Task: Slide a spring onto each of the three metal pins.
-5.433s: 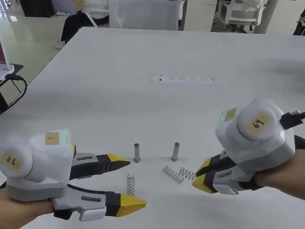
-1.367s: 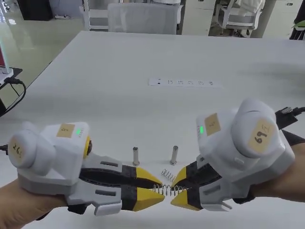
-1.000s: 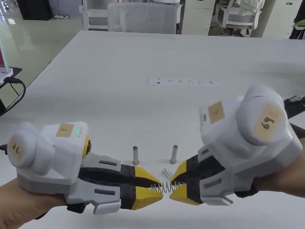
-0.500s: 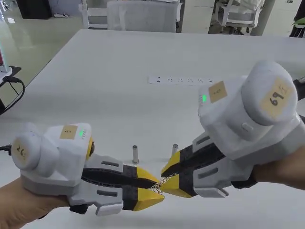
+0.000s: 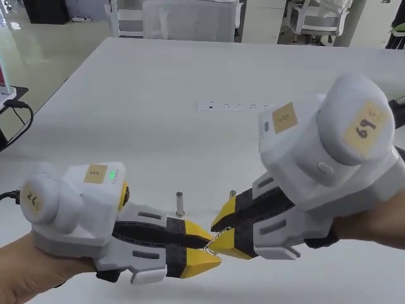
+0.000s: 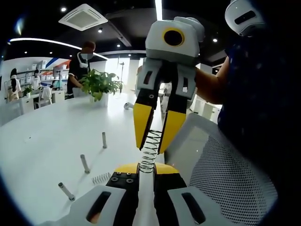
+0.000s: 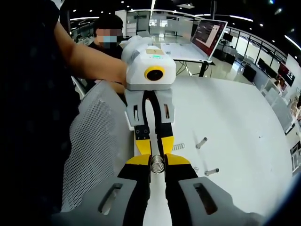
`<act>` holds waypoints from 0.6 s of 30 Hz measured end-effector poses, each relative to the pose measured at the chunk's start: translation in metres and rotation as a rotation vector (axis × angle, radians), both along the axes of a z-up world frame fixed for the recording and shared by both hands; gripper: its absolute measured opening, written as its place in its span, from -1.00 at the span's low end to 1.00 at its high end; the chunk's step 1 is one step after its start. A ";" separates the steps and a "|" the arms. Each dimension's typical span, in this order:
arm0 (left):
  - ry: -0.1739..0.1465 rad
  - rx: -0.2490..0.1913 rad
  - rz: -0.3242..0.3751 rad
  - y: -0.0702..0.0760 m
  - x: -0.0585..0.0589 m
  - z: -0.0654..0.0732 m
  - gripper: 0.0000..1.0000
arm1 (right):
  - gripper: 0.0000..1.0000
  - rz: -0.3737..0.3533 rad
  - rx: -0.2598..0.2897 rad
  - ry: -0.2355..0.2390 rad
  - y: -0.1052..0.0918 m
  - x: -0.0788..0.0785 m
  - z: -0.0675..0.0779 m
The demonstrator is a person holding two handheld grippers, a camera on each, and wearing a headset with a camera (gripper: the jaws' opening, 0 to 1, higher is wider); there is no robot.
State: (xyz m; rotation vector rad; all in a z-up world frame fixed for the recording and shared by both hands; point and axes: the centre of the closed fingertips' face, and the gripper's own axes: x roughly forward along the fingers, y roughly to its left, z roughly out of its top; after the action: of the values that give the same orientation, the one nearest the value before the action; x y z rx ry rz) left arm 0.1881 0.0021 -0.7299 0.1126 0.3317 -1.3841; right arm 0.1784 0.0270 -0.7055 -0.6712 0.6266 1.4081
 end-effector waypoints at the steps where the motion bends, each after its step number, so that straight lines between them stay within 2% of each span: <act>1: 0.001 0.000 0.001 0.000 0.000 0.000 -0.94 | -0.84 0.000 -0.002 0.000 0.000 0.000 0.000; 3: -0.009 0.003 0.007 0.000 0.002 0.000 -0.94 | -0.84 -0.001 -0.005 -0.004 -0.001 0.001 0.000; 18: 0.001 0.023 0.020 0.005 0.002 -0.004 -0.77 | -0.84 -0.006 -0.024 -0.002 -0.005 0.002 -0.001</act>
State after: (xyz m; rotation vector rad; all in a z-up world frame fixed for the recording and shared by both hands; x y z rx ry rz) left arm 0.1906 0.0066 -0.7341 0.1269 0.3486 -1.3612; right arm 0.1800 0.0218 -0.7062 -0.6888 0.6442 1.3966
